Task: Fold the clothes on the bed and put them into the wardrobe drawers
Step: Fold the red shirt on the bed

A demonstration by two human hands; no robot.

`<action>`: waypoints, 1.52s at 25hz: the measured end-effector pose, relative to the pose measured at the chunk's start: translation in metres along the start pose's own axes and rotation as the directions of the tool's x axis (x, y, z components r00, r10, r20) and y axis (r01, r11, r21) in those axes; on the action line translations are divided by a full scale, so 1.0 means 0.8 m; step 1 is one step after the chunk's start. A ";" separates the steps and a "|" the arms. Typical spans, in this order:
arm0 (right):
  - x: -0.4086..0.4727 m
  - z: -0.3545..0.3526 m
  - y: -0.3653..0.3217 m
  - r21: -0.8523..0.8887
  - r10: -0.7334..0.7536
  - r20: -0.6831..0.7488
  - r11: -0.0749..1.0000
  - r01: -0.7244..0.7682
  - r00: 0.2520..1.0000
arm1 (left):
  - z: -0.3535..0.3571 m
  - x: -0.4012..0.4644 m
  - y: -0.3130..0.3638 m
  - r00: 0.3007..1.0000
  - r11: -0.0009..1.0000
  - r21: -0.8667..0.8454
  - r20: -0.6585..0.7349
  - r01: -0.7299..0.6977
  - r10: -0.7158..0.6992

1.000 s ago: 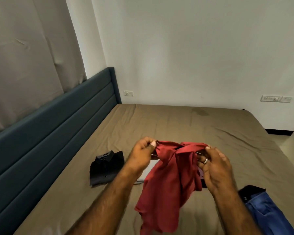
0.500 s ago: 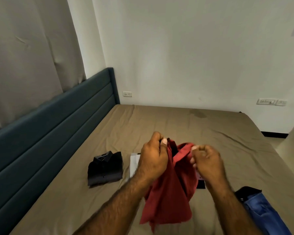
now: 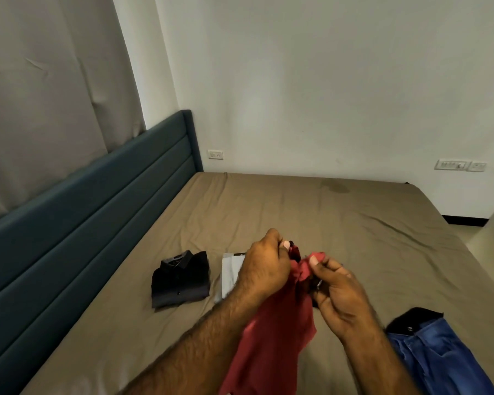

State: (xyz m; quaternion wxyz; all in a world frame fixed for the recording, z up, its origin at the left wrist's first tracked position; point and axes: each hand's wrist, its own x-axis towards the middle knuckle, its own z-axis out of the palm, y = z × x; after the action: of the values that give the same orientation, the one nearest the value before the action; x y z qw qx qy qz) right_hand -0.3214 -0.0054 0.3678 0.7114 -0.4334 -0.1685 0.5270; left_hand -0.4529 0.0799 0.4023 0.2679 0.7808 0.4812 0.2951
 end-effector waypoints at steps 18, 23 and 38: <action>-0.004 0.004 -0.024 -0.118 -0.235 -0.068 0.967 0.227 0.969 | 0.015 -0.013 0.011 0.900 0.897 0.104 -0.039 -0.429 0.435; 0.001 0.002 -0.025 -0.332 -0.328 -0.062 0.897 0.290 0.943 | 0.010 0.000 0.006 0.960 0.765 -0.631 0.118 -0.126 0.255; -0.012 0.007 -0.138 0.221 -0.242 -0.002 0.946 0.237 0.970 | -0.082 0.027 -0.034 0.928 0.672 -0.736 0.195 -0.074 0.316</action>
State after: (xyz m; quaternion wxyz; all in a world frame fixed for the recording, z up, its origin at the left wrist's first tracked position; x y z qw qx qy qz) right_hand -0.2623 -0.0190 0.4609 0.8113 -0.3220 -0.1697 0.4576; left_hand -0.5084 0.1193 0.4323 0.5885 0.6971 0.1924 0.3614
